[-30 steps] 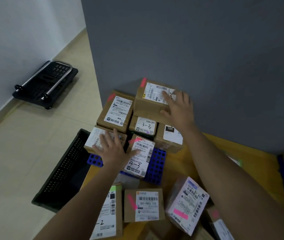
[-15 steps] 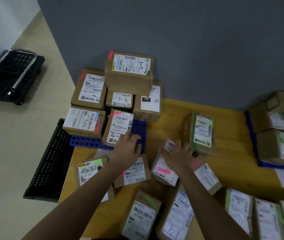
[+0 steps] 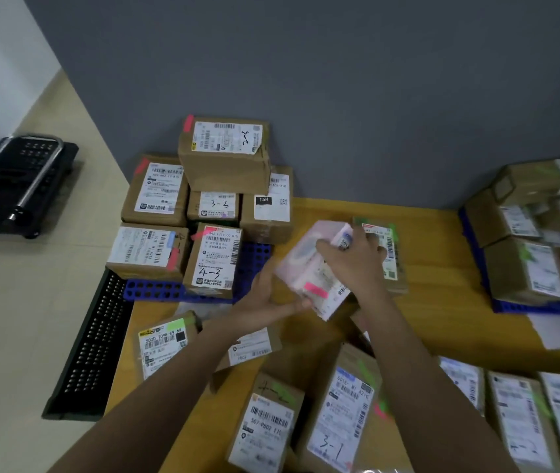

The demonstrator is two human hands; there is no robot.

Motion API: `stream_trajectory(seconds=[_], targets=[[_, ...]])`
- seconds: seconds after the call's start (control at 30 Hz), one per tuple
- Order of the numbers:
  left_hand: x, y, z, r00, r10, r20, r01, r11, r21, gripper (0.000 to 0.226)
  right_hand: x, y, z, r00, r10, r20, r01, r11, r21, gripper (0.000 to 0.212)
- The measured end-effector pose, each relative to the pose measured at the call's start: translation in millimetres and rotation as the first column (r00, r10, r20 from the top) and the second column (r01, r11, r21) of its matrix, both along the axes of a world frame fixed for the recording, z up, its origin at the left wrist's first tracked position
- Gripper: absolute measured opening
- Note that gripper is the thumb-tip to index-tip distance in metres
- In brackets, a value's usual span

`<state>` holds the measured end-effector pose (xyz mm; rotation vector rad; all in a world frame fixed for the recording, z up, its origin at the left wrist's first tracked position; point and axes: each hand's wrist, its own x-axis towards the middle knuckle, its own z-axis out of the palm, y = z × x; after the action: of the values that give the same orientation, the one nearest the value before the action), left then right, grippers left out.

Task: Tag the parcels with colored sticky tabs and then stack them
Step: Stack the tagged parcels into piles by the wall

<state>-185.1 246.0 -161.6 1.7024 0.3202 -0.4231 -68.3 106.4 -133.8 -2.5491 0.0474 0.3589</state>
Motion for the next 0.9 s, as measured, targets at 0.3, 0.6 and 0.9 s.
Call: stream_trajectory(seconds=[0.3, 0.6, 0.9], targets=[[26.5, 24.2, 20.3, 0.94, 0.339, 0.026, -0.32, 0.909, -0.268, 0.059, -7.2, -22.9, 32.3, 0.953, 0.171, -0.249, -0.06, 0.915, 0.399, 0.09], [48.2, 69.4, 38.4, 0.987, 0.002, -0.159, 0.001, 1.0, 0.019, 0.044, -25.7, -1.3, 30.7, 0.705, 0.707, -0.05, -0.686, 0.662, -0.302, 0.129], [13.4, 114.3, -7.7, 0.871, 0.463, 0.165, -0.468, 0.678, 0.567, 0.045, -37.6, 40.6, -28.5, 0.922, 0.381, -0.07, -0.387, 0.91, -0.149, 0.117]])
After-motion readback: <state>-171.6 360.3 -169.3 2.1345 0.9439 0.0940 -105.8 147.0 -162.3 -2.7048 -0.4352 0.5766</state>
